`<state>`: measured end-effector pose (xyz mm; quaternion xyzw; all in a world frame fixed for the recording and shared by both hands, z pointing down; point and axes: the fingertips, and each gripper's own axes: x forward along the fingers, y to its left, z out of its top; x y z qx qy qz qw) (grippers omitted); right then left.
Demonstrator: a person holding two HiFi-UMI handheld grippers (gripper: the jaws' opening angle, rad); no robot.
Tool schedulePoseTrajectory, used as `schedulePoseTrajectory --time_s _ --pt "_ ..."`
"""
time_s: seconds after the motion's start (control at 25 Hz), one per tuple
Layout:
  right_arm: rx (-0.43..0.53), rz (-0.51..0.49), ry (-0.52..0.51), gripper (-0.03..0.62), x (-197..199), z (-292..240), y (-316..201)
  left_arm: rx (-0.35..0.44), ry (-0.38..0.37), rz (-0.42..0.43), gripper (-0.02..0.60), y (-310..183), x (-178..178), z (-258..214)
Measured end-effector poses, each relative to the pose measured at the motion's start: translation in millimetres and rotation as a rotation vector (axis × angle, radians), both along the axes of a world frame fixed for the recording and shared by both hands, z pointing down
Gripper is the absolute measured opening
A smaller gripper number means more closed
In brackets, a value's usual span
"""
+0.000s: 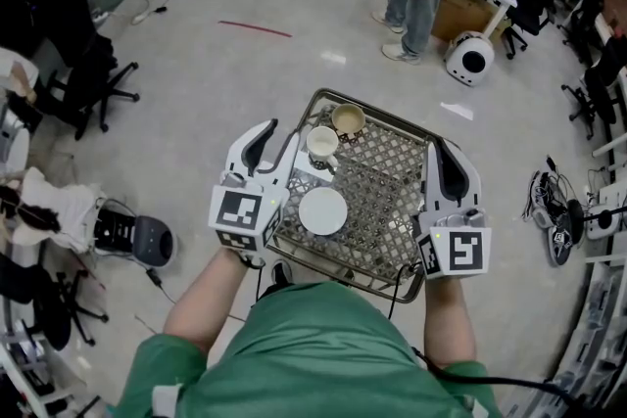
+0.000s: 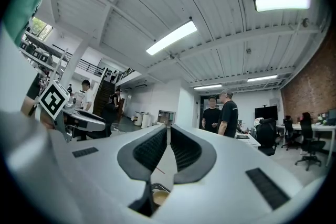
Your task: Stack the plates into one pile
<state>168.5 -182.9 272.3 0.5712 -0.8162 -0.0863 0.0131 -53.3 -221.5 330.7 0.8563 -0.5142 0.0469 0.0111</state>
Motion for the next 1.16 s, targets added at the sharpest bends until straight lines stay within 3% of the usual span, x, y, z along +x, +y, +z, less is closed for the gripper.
schedulePoseTrajectory --time_s 1.16 --pt "-0.006 -0.014 -0.025 0.035 46.7 6.1 -1.6 -0.018 -0.018 -0.022 0.152 0.2 40.3 13.1"
